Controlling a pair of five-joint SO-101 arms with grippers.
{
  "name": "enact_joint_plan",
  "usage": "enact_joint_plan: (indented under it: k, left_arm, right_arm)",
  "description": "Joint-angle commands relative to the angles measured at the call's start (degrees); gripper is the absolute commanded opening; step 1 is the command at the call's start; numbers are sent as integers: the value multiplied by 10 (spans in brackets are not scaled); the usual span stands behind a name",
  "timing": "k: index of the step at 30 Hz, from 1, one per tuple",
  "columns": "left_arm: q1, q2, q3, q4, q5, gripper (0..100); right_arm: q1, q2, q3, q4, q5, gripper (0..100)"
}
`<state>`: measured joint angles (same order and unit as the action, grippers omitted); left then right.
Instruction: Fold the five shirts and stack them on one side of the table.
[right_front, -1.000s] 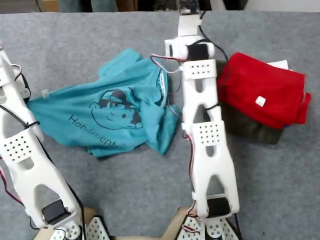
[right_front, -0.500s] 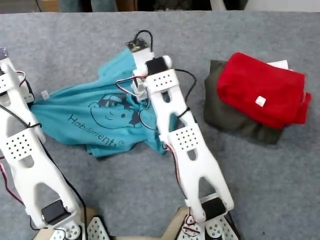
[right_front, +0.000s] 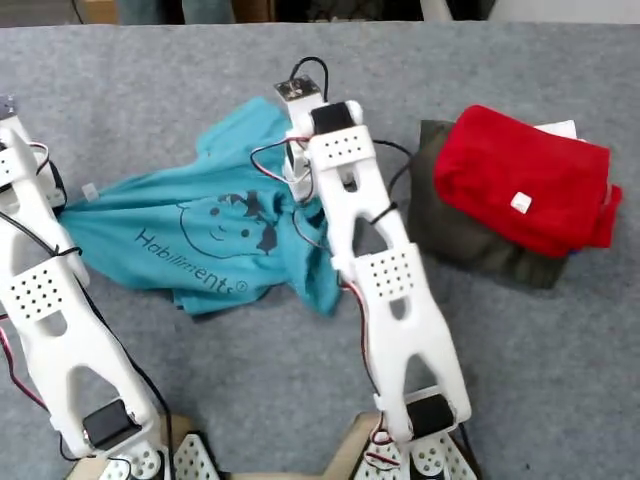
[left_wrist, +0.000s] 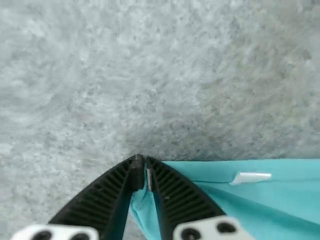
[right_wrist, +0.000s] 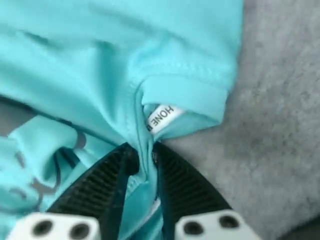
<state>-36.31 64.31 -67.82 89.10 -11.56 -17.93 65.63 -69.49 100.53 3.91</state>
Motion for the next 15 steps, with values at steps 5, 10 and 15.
enact_joint_plan:
  k: [5,10,15]
  left_arm:
    - [-15,-19,-91,76,-81,29]
    - [-22,-19,-88,100,-159,29]
    - [-41,-18,-88,106,-191,29]
  right_arm:
    - [-23,-324,497,6,72,14]
    - [-29,-510,703,6,193,14]
    - [-18,-610,812,-4,265,144]
